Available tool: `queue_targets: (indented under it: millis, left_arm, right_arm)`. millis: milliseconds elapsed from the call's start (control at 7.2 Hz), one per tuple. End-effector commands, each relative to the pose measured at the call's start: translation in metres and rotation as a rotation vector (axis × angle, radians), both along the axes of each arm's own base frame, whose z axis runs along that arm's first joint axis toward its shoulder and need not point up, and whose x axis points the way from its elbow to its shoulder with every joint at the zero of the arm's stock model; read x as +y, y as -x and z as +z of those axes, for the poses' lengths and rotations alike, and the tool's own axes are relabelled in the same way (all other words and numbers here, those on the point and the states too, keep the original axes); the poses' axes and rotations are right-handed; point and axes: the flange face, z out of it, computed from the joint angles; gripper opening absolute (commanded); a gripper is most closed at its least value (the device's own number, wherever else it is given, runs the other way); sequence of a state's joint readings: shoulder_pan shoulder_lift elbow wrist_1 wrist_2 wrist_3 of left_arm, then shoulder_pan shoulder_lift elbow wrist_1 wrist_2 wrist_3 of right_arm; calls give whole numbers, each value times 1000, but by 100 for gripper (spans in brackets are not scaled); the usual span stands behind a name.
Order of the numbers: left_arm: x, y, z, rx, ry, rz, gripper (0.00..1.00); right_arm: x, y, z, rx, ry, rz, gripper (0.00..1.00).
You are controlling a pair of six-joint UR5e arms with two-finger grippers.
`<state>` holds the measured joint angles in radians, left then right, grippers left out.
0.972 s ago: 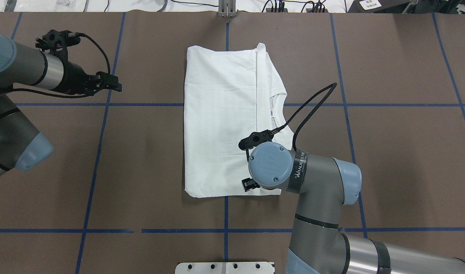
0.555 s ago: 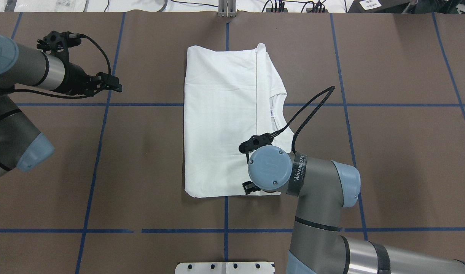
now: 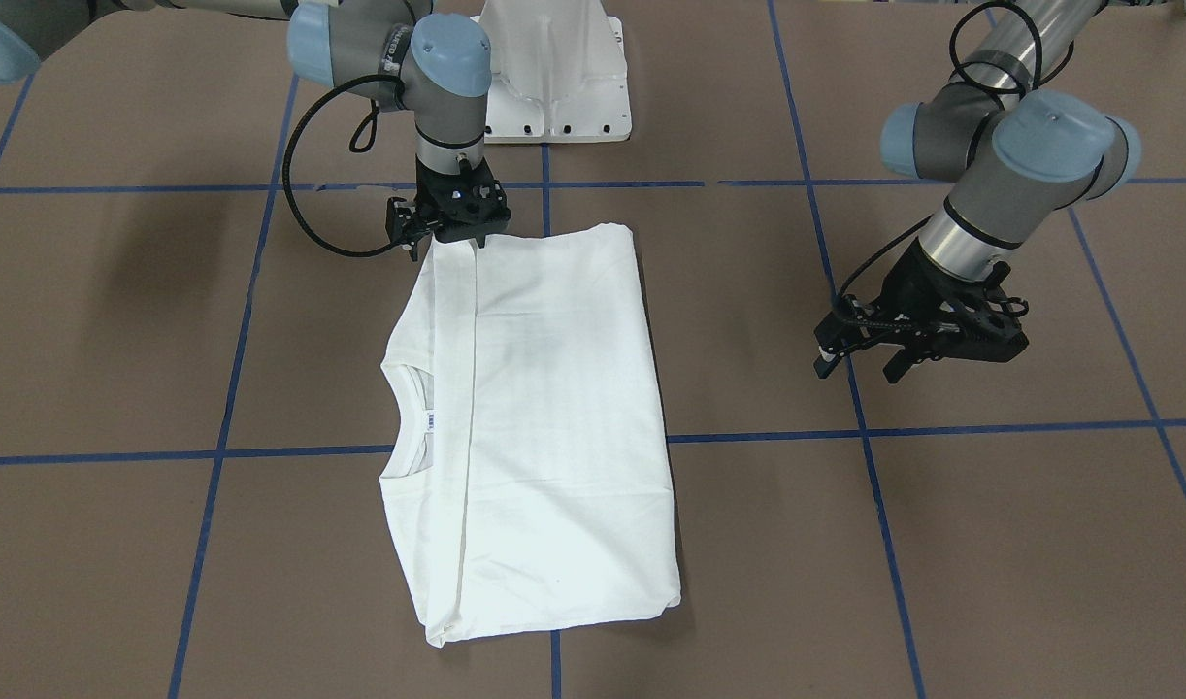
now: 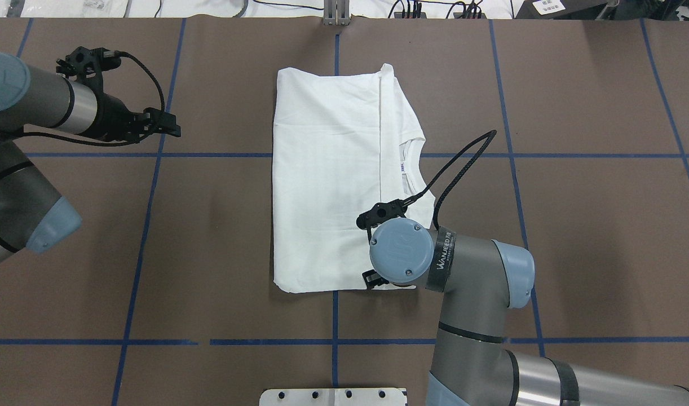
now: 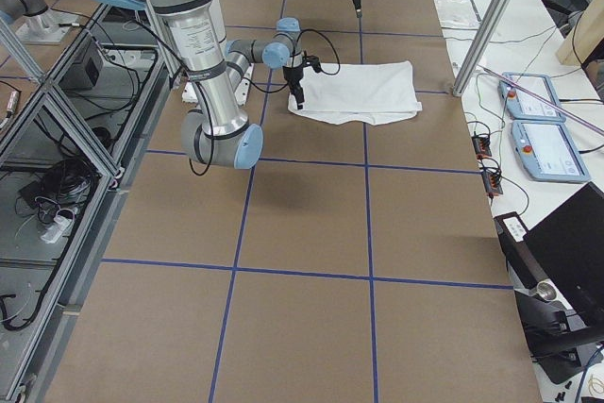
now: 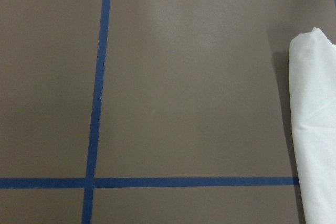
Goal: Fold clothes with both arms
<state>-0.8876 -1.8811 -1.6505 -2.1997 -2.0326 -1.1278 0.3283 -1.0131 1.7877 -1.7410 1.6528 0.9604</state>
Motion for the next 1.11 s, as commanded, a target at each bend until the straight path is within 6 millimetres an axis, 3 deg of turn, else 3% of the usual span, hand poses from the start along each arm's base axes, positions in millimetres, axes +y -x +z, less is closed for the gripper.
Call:
queue_targets:
  millis: [0,278,555,972]
  left_arm:
    - [-1,-2,0,-1,2,0,100]
    - [-2,-2,-1,2,5,-2,100]
    - [-2,-2,-4,6,3,-3,100]
    - [-4,-4,-15,19,-5,-6,100]
  right_arm:
    - [-7,-1,9,18,4,6,100]
    - [-12,-6,21,34,10,17,100]
    - [-31,-25,35,51,6,18,100]
    - [-31,-81,82,100,-5,7,100]
